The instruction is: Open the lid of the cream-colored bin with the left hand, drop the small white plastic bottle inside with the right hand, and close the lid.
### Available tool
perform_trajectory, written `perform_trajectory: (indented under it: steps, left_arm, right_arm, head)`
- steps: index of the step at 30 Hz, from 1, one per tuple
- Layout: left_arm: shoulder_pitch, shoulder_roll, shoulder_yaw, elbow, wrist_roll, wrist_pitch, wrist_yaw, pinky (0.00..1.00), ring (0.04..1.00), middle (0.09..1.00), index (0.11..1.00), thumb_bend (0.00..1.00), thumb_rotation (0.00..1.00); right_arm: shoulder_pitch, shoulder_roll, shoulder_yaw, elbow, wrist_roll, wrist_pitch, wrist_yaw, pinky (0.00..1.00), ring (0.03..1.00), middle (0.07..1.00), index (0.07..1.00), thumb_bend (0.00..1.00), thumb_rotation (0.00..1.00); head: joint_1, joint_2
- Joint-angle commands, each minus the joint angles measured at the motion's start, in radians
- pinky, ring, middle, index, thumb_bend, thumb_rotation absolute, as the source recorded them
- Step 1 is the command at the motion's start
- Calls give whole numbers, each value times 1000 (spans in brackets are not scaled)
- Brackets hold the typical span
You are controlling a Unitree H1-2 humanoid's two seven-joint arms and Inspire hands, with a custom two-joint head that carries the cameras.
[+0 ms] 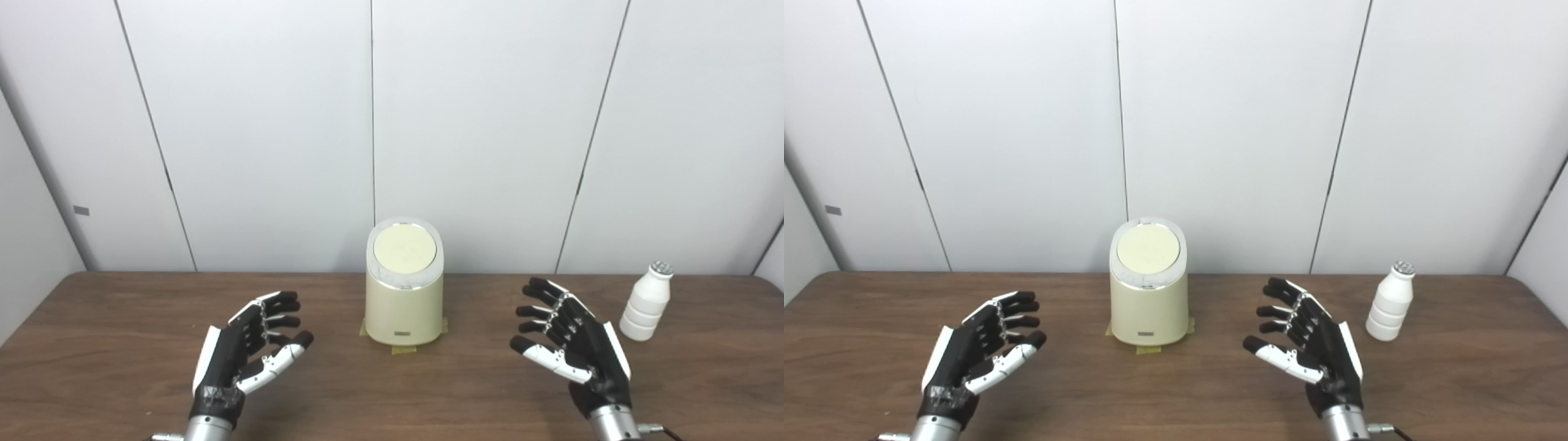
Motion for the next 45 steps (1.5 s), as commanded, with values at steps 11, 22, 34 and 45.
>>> perform_trajectory:
  steps: [11, 22, 34, 45]
  left_arm:
    - [-35, 5, -2, -20, -2, -27, 3, 542, 677, 735, 755, 701, 235]
    - [-115, -29, -18, -18, 29, 7, 28, 664, 787, 863, 924, 759, 328]
    - [-380, -40, -58, 134, 95, 101, 40, 812, 871, 901, 981, 836, 321]
    - [-557, -83, -106, 297, 191, 151, 126, 940, 1000, 996, 1000, 899, 269]
  right_arm:
    - [-26, -5, 2, -38, -1, -12, -3, 552, 646, 767, 747, 849, 208]
    - [-22, -19, -2, -39, 12, -13, 11, 544, 650, 765, 757, 826, 197]
    - [-18, -24, 8, -38, 0, -22, 12, 557, 641, 750, 752, 813, 187]
    - [-13, -17, 14, -58, -17, -13, -4, 540, 633, 756, 752, 822, 202]
  head:
    - [0, 0]
    - [3, -5]
    - [0, -10]
    - [-10, -2]
